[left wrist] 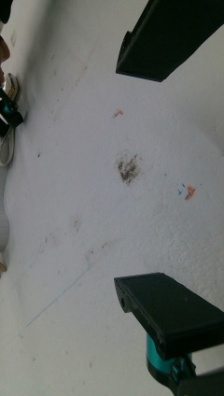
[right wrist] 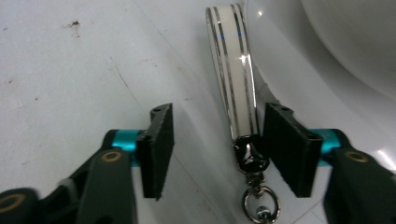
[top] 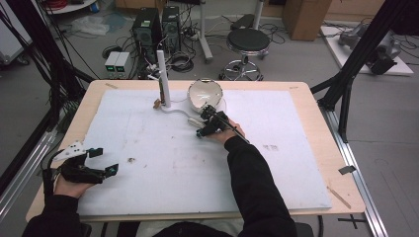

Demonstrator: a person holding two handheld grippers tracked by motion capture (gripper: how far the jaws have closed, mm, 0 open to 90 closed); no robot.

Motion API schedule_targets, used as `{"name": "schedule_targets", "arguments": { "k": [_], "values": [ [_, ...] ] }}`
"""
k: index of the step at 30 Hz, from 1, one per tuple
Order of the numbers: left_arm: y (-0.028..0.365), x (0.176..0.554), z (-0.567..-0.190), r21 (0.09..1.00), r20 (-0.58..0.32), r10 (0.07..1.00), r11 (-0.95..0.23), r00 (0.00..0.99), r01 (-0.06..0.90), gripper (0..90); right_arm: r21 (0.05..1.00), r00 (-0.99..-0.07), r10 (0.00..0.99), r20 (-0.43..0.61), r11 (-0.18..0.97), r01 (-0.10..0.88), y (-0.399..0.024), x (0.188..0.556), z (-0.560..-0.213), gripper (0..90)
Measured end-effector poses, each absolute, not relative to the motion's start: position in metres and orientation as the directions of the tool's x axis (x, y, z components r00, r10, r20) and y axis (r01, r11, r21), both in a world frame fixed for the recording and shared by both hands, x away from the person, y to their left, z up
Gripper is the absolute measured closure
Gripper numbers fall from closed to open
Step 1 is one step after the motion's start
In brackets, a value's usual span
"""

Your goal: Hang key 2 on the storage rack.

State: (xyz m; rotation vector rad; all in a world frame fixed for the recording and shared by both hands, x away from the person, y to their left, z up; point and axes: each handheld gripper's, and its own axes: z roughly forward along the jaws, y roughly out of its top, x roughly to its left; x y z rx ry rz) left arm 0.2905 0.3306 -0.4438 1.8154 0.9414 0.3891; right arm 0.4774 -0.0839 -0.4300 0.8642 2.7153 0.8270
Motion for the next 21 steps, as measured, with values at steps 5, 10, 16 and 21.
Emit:
{"name": "schedule_targets", "arguments": {
  "k": [5, 10, 16, 21],
  "values": [
    [0.331, 0.29, -0.444, 0.886, -0.152, 0.749, -0.185, 0.645, 0.425, 1.7, 0.559, -0.824, 0.566, 0.004, 0.682, 0.471, -0.083, 0.477, -0.429, 62.9],
    [0.33, 0.291, -0.444, 0.884, -0.153, 0.747, -0.19, 0.646, 0.428, 1.7, 0.555, -0.838, 0.545, -0.005, 0.699, 0.451, -0.079, 0.474, -0.428, 74.2],
    [0.33, 0.29, -0.444, 0.883, -0.154, 0.748, -0.189, 0.645, 0.43, 1.7, 0.556, -0.839, 0.544, -0.023, 0.704, 0.441, -0.079, 0.472, -0.428, 75.1],
    [0.33, 0.289, -0.444, 0.878, -0.153, 0.746, -0.198, 0.648, 0.435, 1.7, 0.539, -0.845, 0.528, -0.087, 0.738, 0.405, -0.076, 0.466, -0.425, 75.4]
  ]
}}
